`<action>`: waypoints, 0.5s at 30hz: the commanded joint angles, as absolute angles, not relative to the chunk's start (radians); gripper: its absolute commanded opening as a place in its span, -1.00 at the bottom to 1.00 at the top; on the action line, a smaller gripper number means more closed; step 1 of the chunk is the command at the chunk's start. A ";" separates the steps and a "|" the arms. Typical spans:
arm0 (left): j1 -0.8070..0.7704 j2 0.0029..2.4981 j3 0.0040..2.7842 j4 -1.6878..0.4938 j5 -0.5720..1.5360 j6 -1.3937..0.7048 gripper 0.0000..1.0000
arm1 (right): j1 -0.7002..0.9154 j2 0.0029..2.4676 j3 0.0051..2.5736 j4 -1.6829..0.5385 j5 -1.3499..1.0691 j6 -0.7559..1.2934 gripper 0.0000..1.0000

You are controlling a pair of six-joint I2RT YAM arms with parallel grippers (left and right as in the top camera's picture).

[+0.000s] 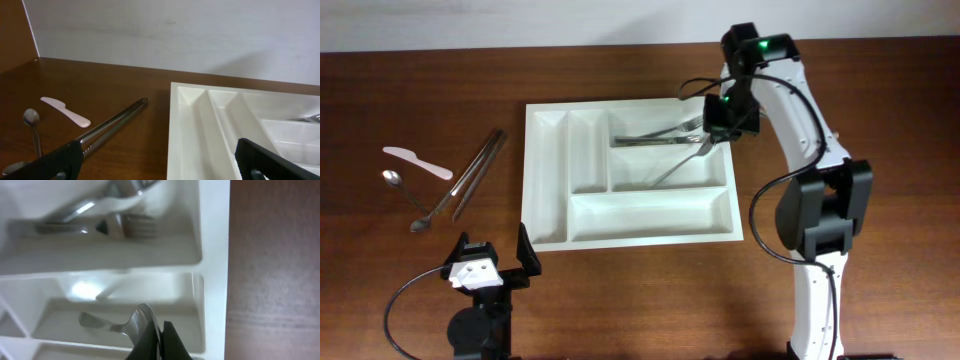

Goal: Pack container
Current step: 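Carry the spoon into the tray's middle compartment and release it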

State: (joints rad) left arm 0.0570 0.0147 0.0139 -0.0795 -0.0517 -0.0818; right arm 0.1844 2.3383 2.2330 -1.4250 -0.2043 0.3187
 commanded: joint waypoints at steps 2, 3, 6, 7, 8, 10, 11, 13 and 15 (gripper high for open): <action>0.053 0.006 0.009 -0.081 -0.041 -0.066 0.99 | 0.225 2.288 2.250 -1.452 -0.073 0.398 -0.92; 0.053 0.006 0.009 -0.081 -0.041 -0.066 0.99 | 0.230 2.288 2.250 -1.458 -0.062 0.408 -0.92; 0.053 0.006 0.009 -0.081 -0.041 -0.066 0.98 | 0.239 2.288 2.249 -1.464 -0.056 0.410 -0.92; 0.053 0.006 0.009 -0.081 -0.041 -0.066 0.99 | 0.241 2.288 2.249 -1.464 -0.054 0.409 -0.92; 0.053 0.006 0.009 -0.081 -0.041 -0.066 0.99 | 0.242 2.288 2.249 -1.464 -0.055 0.409 -0.92; 0.053 0.006 0.009 -0.081 -0.041 -0.066 0.99 | 0.243 2.288 2.249 -1.467 -0.055 0.409 -0.92; 0.053 0.006 0.009 -0.081 -0.041 -0.066 0.99 | 0.244 2.289 2.248 -1.470 -0.054 0.409 -0.92; 0.053 0.006 0.009 -0.081 -0.041 -0.066 0.99 | 0.244 2.289 2.247 -1.475 -0.054 0.409 -0.92; 0.053 0.006 0.009 -0.081 -0.041 -0.066 0.98 | 0.248 2.289 2.242 -1.476 -0.054 0.410 -0.92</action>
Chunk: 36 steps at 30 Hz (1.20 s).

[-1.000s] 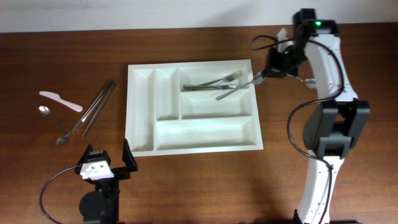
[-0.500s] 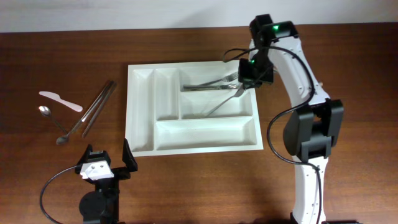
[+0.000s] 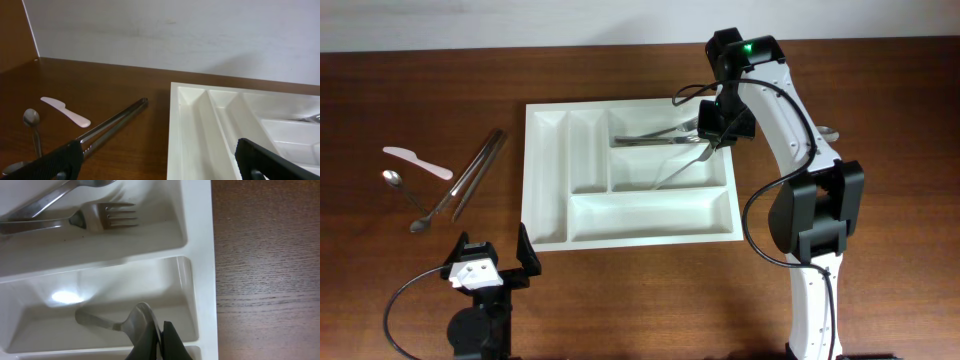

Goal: Pack container
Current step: 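Carry the spoon into the tray's middle compartment and release it, then move the right gripper back toward the remaining spoon on the right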

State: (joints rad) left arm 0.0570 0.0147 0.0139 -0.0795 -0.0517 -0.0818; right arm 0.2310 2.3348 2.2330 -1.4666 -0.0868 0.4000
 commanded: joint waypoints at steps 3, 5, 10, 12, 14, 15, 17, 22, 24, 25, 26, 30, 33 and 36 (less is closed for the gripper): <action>0.053 0.006 0.009 -0.081 -0.041 -0.066 0.99 | 0.264 2.289 2.228 -1.474 -0.054 0.410 -0.92; 0.053 0.006 0.009 -0.081 -0.041 -0.066 0.98 | 0.274 2.290 2.225 -1.473 -0.050 0.410 -0.92; 0.053 0.006 0.009 -0.081 -0.041 -0.066 0.99 | 0.282 2.290 2.225 -1.474 -0.047 0.409 -0.55; 0.053 0.006 0.009 -0.081 -0.041 -0.066 0.99 | 0.281 2.290 2.225 -1.473 -0.047 0.408 -0.42; 0.053 0.006 0.009 -0.081 -0.041 -0.066 0.99 | 0.281 2.290 2.225 -1.473 -0.047 0.408 -0.31; 0.053 0.006 0.009 -0.081 -0.041 -0.066 0.99 | 0.281 2.290 2.225 -1.473 -0.047 0.405 -0.30; 0.053 0.006 0.009 -0.081 -0.041 -0.066 0.99 | 0.281 2.290 2.225 -1.473 -0.043 0.401 -0.28; 0.053 0.006 0.009 -0.081 -0.041 -0.066 0.98 | 0.265 2.289 2.231 -1.443 0.025 0.399 -0.21; 0.053 0.006 0.009 -0.081 -0.041 -0.066 0.99 | 0.237 2.289 2.241 -1.431 0.031 0.403 -0.05; 0.053 0.006 0.009 -0.081 -0.041 -0.066 0.98 | 0.215 2.289 2.248 -1.424 0.031 0.402 0.12; 0.053 0.006 0.009 -0.081 -0.041 -0.066 0.99 | 0.194 2.289 2.254 -1.420 0.031 0.402 0.22; 0.053 0.006 0.009 -0.081 -0.041 -0.066 0.99 | 0.074 2.289 2.262 -1.394 0.030 0.402 0.47; 0.053 0.006 0.009 -0.081 -0.041 -0.066 0.99 | -0.032 2.291 2.261 -1.361 -0.009 0.400 0.54; 0.053 0.006 0.009 -0.081 -0.041 -0.066 0.99 | -0.140 2.296 2.261 -1.297 -0.137 0.367 0.58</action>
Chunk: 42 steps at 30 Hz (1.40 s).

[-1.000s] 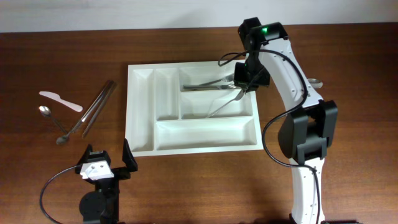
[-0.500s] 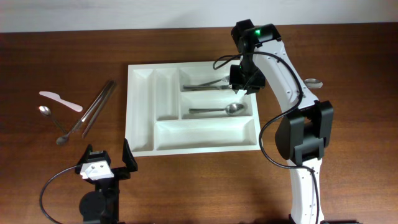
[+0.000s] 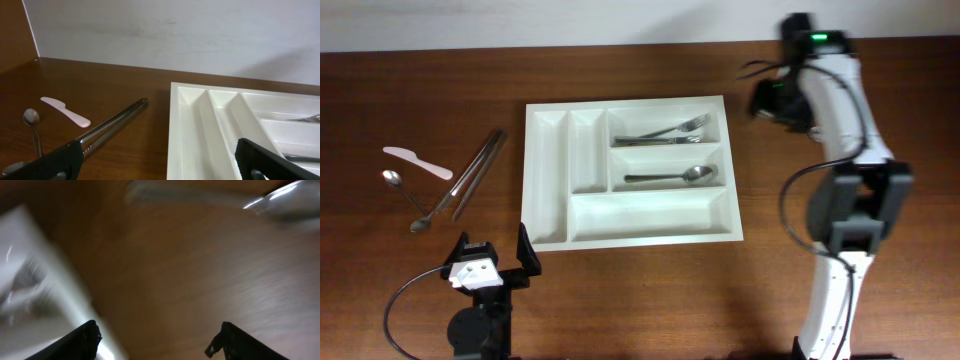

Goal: Pack container
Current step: 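Move the right gripper back toward the remaining spoon on the right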

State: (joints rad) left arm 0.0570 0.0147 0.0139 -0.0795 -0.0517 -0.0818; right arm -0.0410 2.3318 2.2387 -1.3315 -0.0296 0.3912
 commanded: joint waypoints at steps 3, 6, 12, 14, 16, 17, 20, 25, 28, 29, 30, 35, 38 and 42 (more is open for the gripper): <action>0.053 0.006 0.009 -0.081 -0.041 -0.066 0.98 | -0.235 2.303 2.254 -1.232 -0.260 0.318 0.61; 0.053 0.006 0.009 -0.081 -0.041 -0.066 0.99 | -0.302 2.315 2.242 -1.188 -0.332 0.271 0.60; 0.053 0.006 0.009 -0.081 -0.041 -0.066 0.99 | -0.383 2.370 2.221 -1.147 -0.434 0.150 0.60; 0.053 0.006 0.009 -0.081 -0.041 -0.066 0.98 | -0.397 2.396 2.221 -1.143 -0.459 0.130 0.60; 0.053 0.006 0.009 -0.081 -0.041 -0.066 0.99 | -0.409 2.424 2.221 -1.139 -0.487 0.111 0.58; 0.053 0.006 0.009 -0.081 -0.041 -0.066 0.99 | -0.414 2.433 2.221 -1.140 -0.487 0.111 0.57; 0.053 0.006 0.009 -0.081 -0.041 -0.066 0.99 | -0.432 2.462 2.219 -1.140 -0.487 0.107 0.56; 0.053 0.006 0.009 -0.081 -0.041 -0.066 0.98 | -0.470 2.480 2.216 -1.134 -0.486 0.100 0.57; 0.053 0.006 0.009 -0.081 -0.041 -0.066 0.99 | -0.495 2.481 2.216 -1.127 -0.487 0.100 0.57; 0.053 0.006 0.009 -0.081 -0.041 -0.066 0.99 | -0.502 2.481 2.215 -1.125 -0.487 0.100 0.56; 0.053 0.006 0.009 -0.081 -0.041 -0.066 0.99 | -0.507 2.481 2.215 -1.123 -0.487 0.100 0.56; 0.053 0.006 0.009 -0.081 -0.041 -0.066 0.99 | -0.510 2.521 2.213 -1.118 -0.536 0.100 0.55; 0.053 0.006 0.009 -0.081 -0.041 -0.066 0.99 | -0.495 2.558 2.208 -1.111 -0.569 0.100 0.51; 0.053 0.006 0.009 -0.081 -0.041 -0.066 0.98 | -0.478 2.566 2.208 -1.101 -0.576 0.100 0.48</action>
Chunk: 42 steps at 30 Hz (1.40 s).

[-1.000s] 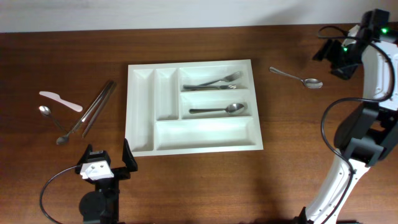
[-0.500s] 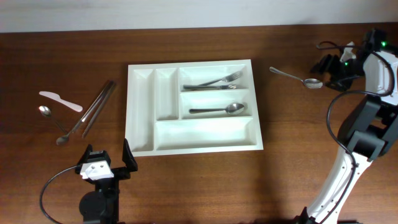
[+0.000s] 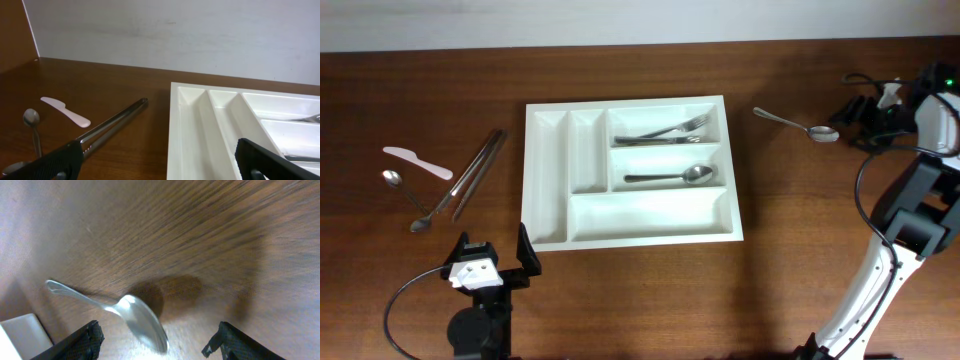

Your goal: Pack container

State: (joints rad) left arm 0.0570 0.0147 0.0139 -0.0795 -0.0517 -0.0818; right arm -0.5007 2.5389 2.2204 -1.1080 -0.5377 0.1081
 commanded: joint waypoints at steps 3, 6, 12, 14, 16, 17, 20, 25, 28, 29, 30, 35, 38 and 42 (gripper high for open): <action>0.053 0.006 0.009 -0.081 -0.041 -0.066 0.99 | -0.472 2.567 2.208 -1.094 -0.577 0.101 0.46; 0.053 0.006 0.009 -0.081 -0.041 -0.066 0.99 | -0.470 2.571 2.208 -1.087 -0.584 0.101 0.36; 0.053 0.006 0.009 -0.081 -0.041 -0.066 0.98 | -0.470 2.588 2.208 -1.085 -0.603 0.105 0.13; 0.053 0.006 0.009 -0.081 -0.041 -0.066 0.99 | -0.470 2.590 2.208 -1.084 -0.603 0.105 -0.07; 0.053 0.006 0.009 -0.081 -0.041 -0.066 0.99 | -0.470 2.590 2.208 -1.084 -0.602 0.105 -0.28; 0.053 0.006 0.009 -0.081 -0.041 -0.066 0.98 | -0.471 2.590 2.208 -1.084 -0.603 0.105 -0.34; 0.053 0.006 0.009 -0.081 -0.041 -0.066 0.99 | -0.471 2.590 2.208 -1.084 -0.602 0.105 -0.52; 0.053 0.006 0.009 -0.081 -0.041 -0.066 0.99 | -0.471 2.590 2.208 -1.084 -0.602 0.105 -0.85; 0.053 0.006 0.009 -0.081 -0.041 -0.066 0.99 | -0.471 2.590 2.208 -1.084 -0.602 0.105 -0.92; 0.053 0.006 0.009 -0.081 -0.041 -0.066 0.98 | -0.471 2.590 2.208 -1.084 -0.603 0.105 -0.92; 0.053 0.006 0.009 -0.081 -0.041 -0.066 0.99 | -0.471 2.590 2.208 -1.084 -0.603 0.105 -0.92; 0.053 0.006 0.009 -0.081 -0.041 -0.066 0.99 | -0.471 2.590 2.209 -1.076 -0.636 0.104 -0.92; 0.053 0.006 0.009 -0.081 -0.041 -0.066 0.99 | -0.471 2.590 2.209 -1.065 -0.675 0.104 -0.92; 0.053 0.006 0.009 -0.081 -0.041 -0.066 0.99 | -0.471 2.590 2.209 -1.060 -0.696 0.104 -0.92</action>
